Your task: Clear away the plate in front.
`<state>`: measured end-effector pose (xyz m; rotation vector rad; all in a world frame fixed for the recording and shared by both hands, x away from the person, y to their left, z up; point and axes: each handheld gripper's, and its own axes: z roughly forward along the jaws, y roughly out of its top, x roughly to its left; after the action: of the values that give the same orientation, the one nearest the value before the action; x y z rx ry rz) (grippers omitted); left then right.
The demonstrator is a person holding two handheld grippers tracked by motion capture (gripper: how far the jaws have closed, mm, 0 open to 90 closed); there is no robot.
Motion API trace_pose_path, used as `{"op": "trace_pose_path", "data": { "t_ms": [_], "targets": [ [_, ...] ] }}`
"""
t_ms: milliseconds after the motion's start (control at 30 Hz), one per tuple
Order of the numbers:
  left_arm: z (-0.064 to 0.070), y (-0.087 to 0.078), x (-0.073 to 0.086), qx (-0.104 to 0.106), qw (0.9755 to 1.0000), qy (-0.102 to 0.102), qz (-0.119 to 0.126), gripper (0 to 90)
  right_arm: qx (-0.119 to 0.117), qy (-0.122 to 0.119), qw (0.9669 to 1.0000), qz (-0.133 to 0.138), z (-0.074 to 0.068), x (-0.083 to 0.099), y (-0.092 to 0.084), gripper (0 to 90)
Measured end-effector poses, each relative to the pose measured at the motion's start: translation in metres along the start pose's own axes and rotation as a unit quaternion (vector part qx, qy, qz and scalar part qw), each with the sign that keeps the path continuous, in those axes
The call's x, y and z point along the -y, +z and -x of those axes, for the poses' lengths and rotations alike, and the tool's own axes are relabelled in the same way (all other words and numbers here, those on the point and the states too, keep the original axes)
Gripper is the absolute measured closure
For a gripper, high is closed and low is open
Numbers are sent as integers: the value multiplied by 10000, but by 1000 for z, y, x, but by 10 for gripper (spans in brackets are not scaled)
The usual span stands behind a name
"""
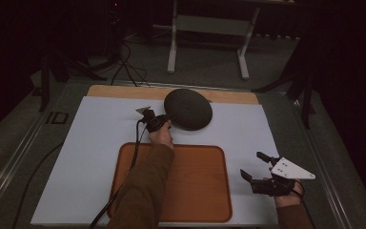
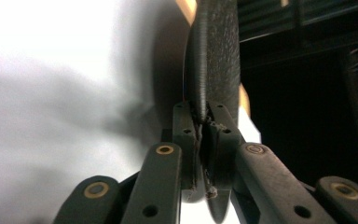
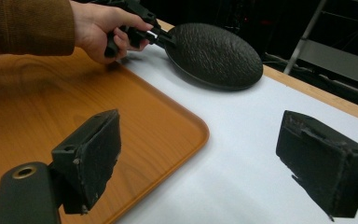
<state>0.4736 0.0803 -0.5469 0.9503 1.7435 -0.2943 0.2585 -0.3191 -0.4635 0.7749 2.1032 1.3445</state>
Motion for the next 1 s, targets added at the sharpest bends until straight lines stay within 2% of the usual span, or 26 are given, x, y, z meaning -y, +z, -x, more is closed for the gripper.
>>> {"op": "trace_pose_path", "data": {
  "t_ms": [133,267,333,400,533,667,733,833,867,933,1000],
  "targets": [
    [7,-4,-2,-14,10000,79,-58,858,11,7,10000,-2,0,0,-1,136],
    [6,-12,-5,-15,9999,52,-138,858,17,4,10000,2,1,1,-2,136],
    [5,-19,-7,-31,9999,119,-60,857,22,2,10000,-5,1,1,-2,136],
    [3,-23,-8,42,9999,116,-51,855,20,3,10000,-17,1,1,-1,136],
    [-1,-36,-11,288,9995,-93,-81,856,27,10,10000,-35,0,1,-1,136],
    [3,-47,-13,363,9993,-77,-103,854,33,8,10000,-41,0,1,-1,136],
    [7,-60,-14,376,9992,-30,-140,853,40,2,10000,-37,0,1,-1,136],
    [10,-68,-15,414,9990,69,-157,853,45,4,10000,-34,0,1,-1,136],
    [10,-79,-16,497,9986,109,-155,854,46,-1,10000,-38,0,1,-1,136],
    [10,-86,-16,527,9985,62,-168,853,42,4,10000,-46,0,1,-1,136],
    [11,-93,-16,530,9984,111,-176,853,37,-12,10000,-59,0,1,0,136]
  ]
}}
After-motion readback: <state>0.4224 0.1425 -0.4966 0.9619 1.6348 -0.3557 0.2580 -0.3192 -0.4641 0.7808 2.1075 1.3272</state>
